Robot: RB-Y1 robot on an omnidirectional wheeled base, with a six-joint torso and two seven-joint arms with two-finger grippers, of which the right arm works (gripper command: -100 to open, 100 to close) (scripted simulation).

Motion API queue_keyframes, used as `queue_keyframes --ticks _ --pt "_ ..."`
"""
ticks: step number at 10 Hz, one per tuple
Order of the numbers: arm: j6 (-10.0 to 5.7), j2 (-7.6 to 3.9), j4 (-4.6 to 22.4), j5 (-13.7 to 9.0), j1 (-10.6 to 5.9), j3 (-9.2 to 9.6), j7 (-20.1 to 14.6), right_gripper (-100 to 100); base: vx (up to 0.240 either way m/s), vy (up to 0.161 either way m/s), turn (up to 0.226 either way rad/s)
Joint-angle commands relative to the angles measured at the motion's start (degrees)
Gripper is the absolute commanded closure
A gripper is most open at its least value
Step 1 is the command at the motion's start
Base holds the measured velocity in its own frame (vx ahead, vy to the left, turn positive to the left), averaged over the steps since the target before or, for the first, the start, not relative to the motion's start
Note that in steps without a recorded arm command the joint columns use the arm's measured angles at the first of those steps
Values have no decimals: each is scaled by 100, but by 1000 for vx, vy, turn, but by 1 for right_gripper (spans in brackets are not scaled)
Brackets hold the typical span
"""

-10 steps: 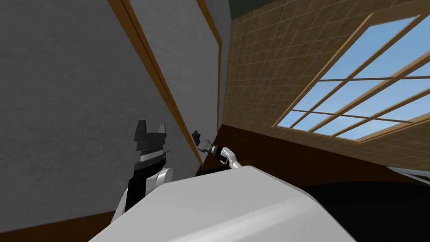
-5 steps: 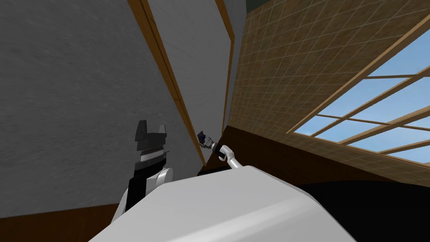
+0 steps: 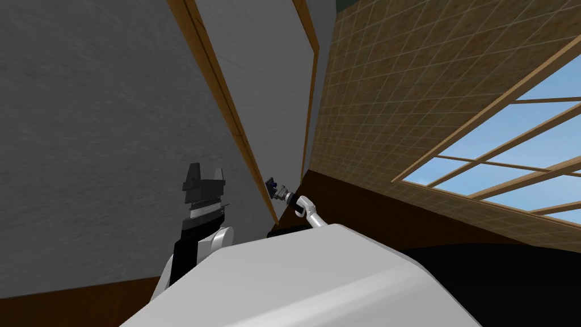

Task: Pull the door open

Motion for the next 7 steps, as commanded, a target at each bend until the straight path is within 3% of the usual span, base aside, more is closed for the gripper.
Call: queue_keyframes --ticks 1,3,4,5,6,7 --pt "0 0 0 0 0 0 0 100 0 0 0" --pt "0 0 0 0 0 0 0 100 0 0 0" --pt "-122 -200 39 -10 -55 -61 -68 -100 -95 6 -28" --pt "-165 -254 53 -14 -74 -82 -93 -100 -189 -19 -29" --pt "-308 -400 101 -27 -139 -153 -175 -100 -230 -57 -60" --pt "-358 -438 117 -32 -161 -178 -203 -100 -184 -63 -57"
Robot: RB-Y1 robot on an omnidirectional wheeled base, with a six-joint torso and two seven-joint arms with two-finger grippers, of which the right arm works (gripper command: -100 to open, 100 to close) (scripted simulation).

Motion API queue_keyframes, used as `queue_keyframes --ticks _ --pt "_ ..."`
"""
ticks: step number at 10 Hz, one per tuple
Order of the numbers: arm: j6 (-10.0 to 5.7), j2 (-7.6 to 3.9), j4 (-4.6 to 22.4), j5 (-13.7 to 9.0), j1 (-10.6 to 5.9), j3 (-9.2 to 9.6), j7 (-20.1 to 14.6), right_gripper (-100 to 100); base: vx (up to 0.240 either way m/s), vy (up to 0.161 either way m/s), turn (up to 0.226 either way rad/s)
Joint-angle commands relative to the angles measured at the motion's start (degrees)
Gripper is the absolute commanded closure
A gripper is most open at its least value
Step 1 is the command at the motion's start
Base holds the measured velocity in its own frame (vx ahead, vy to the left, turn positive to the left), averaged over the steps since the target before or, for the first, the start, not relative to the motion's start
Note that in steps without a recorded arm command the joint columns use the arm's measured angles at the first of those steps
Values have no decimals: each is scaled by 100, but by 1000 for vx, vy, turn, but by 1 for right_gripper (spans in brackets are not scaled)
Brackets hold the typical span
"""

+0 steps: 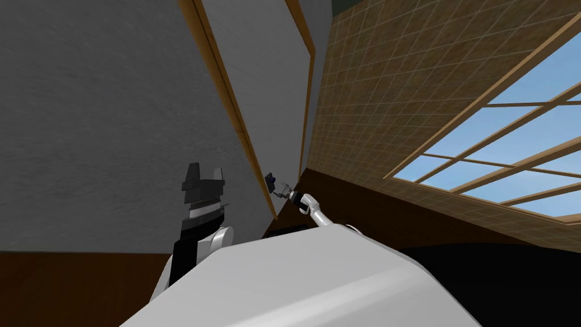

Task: Pull the door open

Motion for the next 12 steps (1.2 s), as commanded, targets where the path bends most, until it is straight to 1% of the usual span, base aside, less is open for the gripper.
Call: queue_keyframes --ticks 1,2,3,4,7,12 --pt "-164 -97 64 -18 -70 -79 -68 -100 -114 -82 -55" --pt "-274 -142 101 -29 -120 -134 -132 -100 -64 -149 -70" --pt "-188 -123 41 -17 -69 -88 -104 -100 -27 -77 -2" --pt "-227 -53 257 -41 -212 -161 -4 -100 -2 22 11" --pt "-255 80 580 -76 -424 -262 169 -100 28 58 2" --pt "-308 388 1197 -144 -829 -455 500 -100 57 46 3"
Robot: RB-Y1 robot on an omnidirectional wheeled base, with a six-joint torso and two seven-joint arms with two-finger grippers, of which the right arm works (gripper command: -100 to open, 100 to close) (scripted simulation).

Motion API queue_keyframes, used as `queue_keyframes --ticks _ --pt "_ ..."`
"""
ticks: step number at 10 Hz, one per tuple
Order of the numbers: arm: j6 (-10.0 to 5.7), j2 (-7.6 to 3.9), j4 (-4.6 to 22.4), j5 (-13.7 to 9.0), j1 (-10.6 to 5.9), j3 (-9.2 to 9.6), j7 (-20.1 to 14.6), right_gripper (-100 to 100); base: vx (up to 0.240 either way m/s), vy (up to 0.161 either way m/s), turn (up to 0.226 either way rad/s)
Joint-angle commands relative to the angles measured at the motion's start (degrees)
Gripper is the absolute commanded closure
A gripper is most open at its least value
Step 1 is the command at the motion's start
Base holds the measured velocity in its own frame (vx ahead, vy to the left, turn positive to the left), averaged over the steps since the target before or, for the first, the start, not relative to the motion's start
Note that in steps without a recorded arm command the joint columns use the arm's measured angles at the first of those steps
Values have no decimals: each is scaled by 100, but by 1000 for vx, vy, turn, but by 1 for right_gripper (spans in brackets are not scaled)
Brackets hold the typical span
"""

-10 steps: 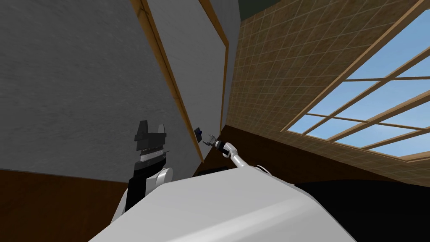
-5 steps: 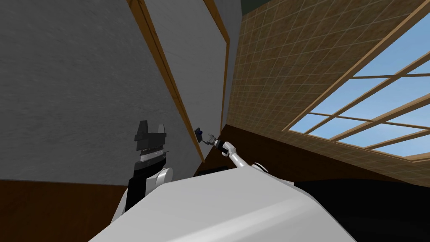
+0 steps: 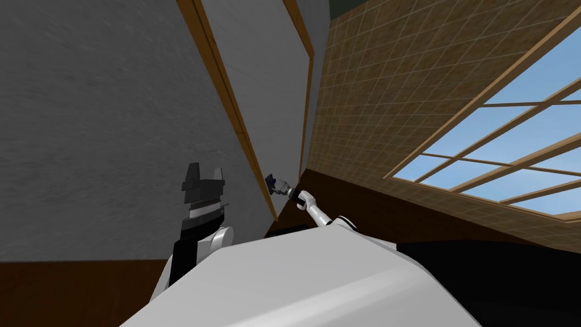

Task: Pull the door open

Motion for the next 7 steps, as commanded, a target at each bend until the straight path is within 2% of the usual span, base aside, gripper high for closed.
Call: queue_keyframes --ticks 1,3,4,5,7 --pt "-28 113 215 -26 -133 -69 123 -100 79 44 0" --pt "-52 295 495 -57 -317 -156 273 -100 151 68 8" --pt "-55 231 418 -51 -270 -134 224 -100 43 21 5" --pt "-55 231 418 -51 -270 -134 224 100 -26 -18 -6" --pt "-55 231 418 -51 -270 -134 224 100 -8 -6 -3"
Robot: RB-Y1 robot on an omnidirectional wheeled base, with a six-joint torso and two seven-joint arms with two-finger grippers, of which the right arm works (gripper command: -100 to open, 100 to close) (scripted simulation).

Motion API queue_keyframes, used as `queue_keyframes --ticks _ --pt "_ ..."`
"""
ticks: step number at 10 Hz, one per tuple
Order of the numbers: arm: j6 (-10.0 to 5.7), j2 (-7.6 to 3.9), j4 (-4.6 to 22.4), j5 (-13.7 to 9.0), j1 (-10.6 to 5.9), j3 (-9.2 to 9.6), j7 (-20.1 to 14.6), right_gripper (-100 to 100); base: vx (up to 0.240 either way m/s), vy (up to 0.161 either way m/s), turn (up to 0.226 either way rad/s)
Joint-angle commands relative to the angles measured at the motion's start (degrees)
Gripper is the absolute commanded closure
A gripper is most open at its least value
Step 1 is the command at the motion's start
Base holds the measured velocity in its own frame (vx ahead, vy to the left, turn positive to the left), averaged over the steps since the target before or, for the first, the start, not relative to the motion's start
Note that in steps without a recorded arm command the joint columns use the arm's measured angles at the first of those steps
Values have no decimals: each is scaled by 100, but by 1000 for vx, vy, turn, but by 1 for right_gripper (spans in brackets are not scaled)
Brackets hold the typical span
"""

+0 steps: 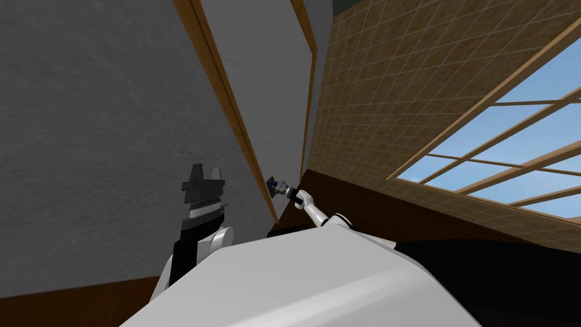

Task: Pull the door open

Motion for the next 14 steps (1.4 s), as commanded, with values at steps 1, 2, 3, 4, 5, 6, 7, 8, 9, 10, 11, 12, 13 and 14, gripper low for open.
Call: queue_keyframes --ticks 1,2,3,4,5,6,7,8,9,10,11,12,13,14 --pt "-1 3 7 3 8 7 -1 100 0 0 0" --pt "-1 3 7 3 8 7 -1 100 0 0 0" --pt "-1 3 7 3 8 7 -1 100 0 0 0" --pt "16 -31 -3 -77 8 -12 -177 100 -24 -27 150" --pt "22 -41 -5 -105 11 -16 -241 100 -39 -53 171" --pt "31 -56 -7 -146 14 -23 -337 100 -41 -54 144" --pt "44 -76 -10 -203 19 -31 -468 100 -35 -50 133" --pt "57 -95 -14 -259 23 -40 -599 100 -39 -56 127" --pt "70 -115 -17 -316 28 -49 -730 100 -42 -53 164" --pt "84 -136 -20 -378 33 -59 -874 100 -45 -63 152" --pt "102 -162 -25 -459 40 -71 -1045 100 -48 -68 149" --pt "121 -188 -29 -541 46 -84 -1205 100 -62 -46 192" --pt "121 -188 -29 -541 46 -84 -1261 100 -40 -36 44" --pt "139 -215 -34 -622 53 -96 -1455 100 -29 -31 92"
